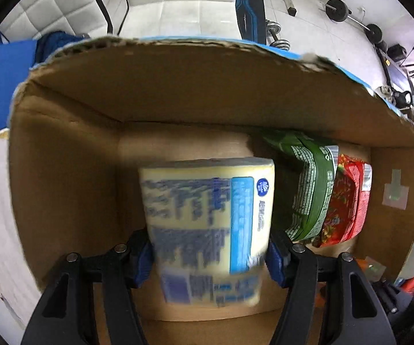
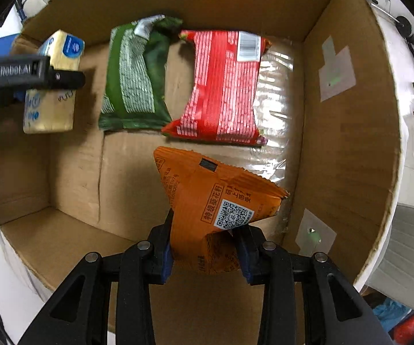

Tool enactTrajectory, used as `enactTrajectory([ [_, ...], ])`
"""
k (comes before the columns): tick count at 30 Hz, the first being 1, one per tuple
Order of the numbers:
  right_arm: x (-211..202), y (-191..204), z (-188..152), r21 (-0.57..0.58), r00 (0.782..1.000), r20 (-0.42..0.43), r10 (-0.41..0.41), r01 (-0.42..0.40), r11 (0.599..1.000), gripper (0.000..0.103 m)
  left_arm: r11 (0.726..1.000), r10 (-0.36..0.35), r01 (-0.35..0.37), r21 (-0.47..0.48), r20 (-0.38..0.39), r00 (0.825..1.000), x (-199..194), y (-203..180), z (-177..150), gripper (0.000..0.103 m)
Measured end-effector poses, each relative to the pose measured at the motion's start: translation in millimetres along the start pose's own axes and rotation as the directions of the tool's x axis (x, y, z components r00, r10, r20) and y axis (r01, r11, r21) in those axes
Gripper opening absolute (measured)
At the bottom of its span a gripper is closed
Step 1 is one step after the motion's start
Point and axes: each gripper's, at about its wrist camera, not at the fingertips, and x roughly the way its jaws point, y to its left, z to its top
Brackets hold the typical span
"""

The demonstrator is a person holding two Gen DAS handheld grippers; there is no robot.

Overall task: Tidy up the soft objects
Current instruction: 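Carry the carton and orange pack into the box and release both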

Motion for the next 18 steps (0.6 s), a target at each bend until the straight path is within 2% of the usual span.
enactTrajectory([
  [6, -3.7, 7.1, -4.6, 0.001, 1.000, 0.016, -0.022, 0.021, 1.000, 0.049, 1.000, -0.001, 0.001, 0.007, 0.011, 1.000, -13.2, -1.4, -4.6, 0.062],
  [9, -10.9, 9.1, -8.2, 0.026, 0.999, 0.036, 0.013, -0.014, 1.000, 0.068, 1.000, 0.012, -0.013, 0.016, 0.024, 1.000, -25.4, -3.3, -14.6, 0.062],
  [11, -15.8, 12.5, -11.3, 0.039, 0.998, 0.047, 0.035, -0.037, 0.999, 0.077, 0.999, 0.037, -0.038, 0.014, 0.039, 0.999, -33.7, -2.7, -23.8, 0.069],
  [12, -19.5, 14.4, -13.7, 0.045, 0.998, 0.058, 0.037, -0.040, 0.998, 0.081, 0.999, 0.039, -0.039, 0.009, 0.051, 0.998, -37.8, -1.7, -27.8, 0.079],
  [13, -22.3, 15.8, -15.5, 0.049, 0.997, 0.069, 0.041, -0.045, 0.998, 0.093, 0.999, 0.036, -0.036, -0.002, 0.069, 0.997, -42.7, -0.8, -33.9, 0.087],
  [14, -26.0, 17.7, -17.7, 0.053, 0.996, 0.082, 0.046, -0.051, 0.997, 0.102, 0.999, 0.035, -0.034, -0.011, 0.082, 0.996, -46.3, 0.1, -39.7, 0.091],
  [18, -48.6, 26.7, -23.8, 0.071, 0.991, 0.134, 0.027, -0.037, 0.997, 0.103, 0.999, 0.051, -0.050, -0.013, 0.142, 0.989, -66.4, 1.5, -65.7, 0.093],
])
